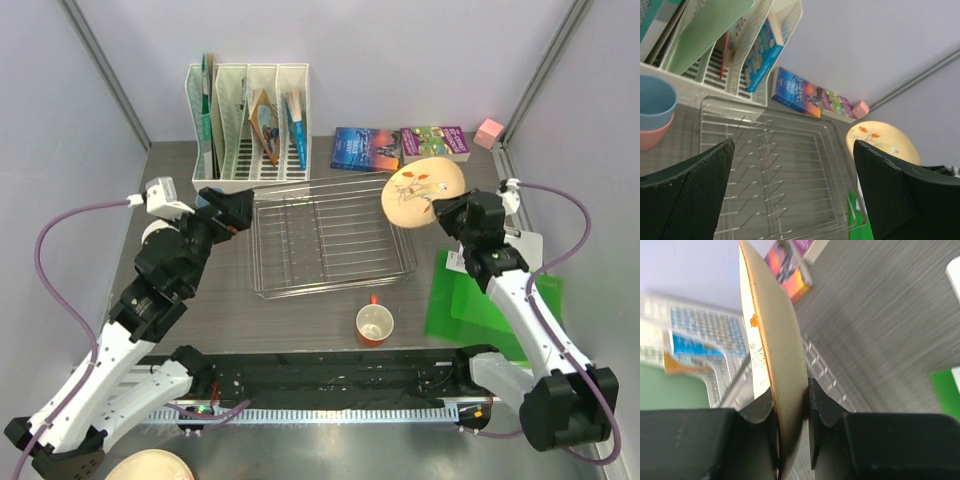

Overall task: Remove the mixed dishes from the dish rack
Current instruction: Place the plate at the center of the board.

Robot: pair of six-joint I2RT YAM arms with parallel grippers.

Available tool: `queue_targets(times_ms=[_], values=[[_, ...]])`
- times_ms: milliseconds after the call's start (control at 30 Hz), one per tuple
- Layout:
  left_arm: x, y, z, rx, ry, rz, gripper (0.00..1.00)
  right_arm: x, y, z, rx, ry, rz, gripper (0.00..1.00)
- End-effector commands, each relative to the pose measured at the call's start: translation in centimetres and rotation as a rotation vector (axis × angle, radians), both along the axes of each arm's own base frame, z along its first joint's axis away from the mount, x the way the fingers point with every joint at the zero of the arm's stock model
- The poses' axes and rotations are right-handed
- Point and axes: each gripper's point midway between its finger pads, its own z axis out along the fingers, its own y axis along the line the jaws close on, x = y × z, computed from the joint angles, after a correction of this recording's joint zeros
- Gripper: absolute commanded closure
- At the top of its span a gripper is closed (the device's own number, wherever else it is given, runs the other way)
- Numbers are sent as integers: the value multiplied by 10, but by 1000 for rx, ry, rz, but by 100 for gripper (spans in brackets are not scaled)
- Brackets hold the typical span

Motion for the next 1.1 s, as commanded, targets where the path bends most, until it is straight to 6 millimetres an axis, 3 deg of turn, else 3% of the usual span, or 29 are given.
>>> queue_targets(times_ms=[0, 100, 233, 333, 500, 800, 867, 1067], values=[[-16, 25, -23, 11, 58, 71, 0, 49, -32, 135, 171, -409, -154, 99], [-30, 36, -30, 0, 48, 76, 0, 64, -51, 131, 200, -398, -196, 99], [-39, 42, -44, -5, 47, 79, 0, 88, -83, 87, 234, -294, -255, 99], [-41, 39, -54, -3, 62, 59, 0, 92, -105, 56, 236, -238, -304, 99], [-42, 25, -72, 20, 108, -13, 0, 92, -134, 20, 211, -161, -340, 99], [-39, 17, -86, 17, 141, -36, 0, 115, -140, -30, 206, -68, -323, 99], [-38, 18, -89, 25, 146, -28, 0, 122, -133, -31, 215, -62, -277, 99], [-36, 14, -97, 22, 166, -37, 0, 127, -130, -64, 218, 21, -260, 99]])
